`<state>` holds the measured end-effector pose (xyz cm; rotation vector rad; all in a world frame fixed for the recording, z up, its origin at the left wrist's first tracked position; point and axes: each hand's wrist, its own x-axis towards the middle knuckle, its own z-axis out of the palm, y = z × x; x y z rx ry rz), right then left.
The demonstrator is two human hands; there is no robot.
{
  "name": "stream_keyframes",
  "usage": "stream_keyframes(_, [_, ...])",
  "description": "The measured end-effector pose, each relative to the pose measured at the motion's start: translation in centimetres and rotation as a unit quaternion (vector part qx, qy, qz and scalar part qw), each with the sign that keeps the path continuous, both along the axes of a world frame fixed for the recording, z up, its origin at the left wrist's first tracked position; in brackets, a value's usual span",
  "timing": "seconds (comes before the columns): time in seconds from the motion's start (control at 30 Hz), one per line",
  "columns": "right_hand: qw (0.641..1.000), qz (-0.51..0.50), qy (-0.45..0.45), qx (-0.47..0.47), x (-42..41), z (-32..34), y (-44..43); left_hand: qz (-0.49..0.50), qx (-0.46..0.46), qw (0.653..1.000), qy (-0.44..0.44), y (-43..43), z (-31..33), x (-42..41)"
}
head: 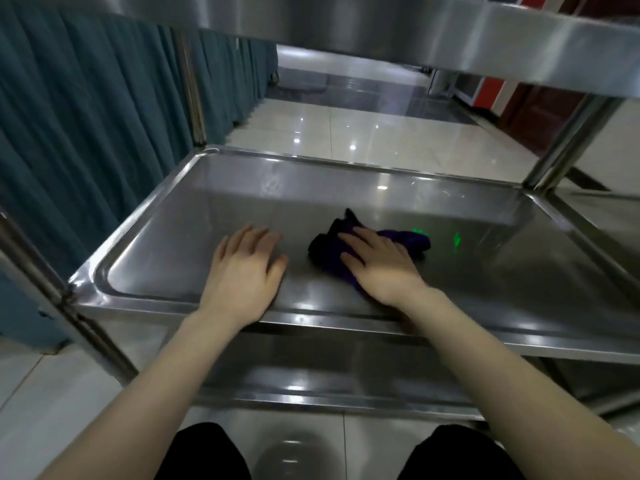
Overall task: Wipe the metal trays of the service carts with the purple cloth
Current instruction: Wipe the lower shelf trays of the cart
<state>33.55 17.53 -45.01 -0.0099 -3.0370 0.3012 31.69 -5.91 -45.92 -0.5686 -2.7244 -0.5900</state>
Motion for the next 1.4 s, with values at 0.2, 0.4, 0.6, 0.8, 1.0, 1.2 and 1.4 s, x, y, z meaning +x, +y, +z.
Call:
stream_keyframes(0.2, [0.993,-0.112,-0.016,-0.036,-6.0,0.3,0.4,0.044,0.125,0.989,-0.060,-0.8,0.4,-0.5])
stream_keyframes(0.4, [0.983,0.169,0.062,-0.023,6.1,-1.0,-2.9,0.070,0.229,0.970,-0.033,-1.0,-0.1,-0.8])
stream_keyframes(0.6, [0.998,0.056,0.005,-0.004,-5.9,0.3,-1.8,0.083,0.284,0.955,-0.035,-1.4,-0.1,-1.0])
stream_keyframes(0.8, [0.999,0.042,0.014,-0.010,-11.2,0.0,-6.5,0.085,0.313,0.946,-0.018,-1.6,-0.1,-1.2])
stream_keyframes(1.0, [0.947,0.314,0.057,-0.028,0.7,-0.8,-8.8,0.021,0.364,0.930,-0.034,-2.0,0.1,-1.0])
stream_keyframes(1.2, [0.998,0.053,0.036,-0.008,-6.1,0.3,-0.3,0.006,0.251,0.967,-0.046,-1.7,0.0,-1.0])
stream_keyframes(1.4, [0.999,-0.039,0.009,0.002,-5.7,-0.1,0.6,0.009,0.180,0.982,-0.054,-1.5,0.0,-0.9])
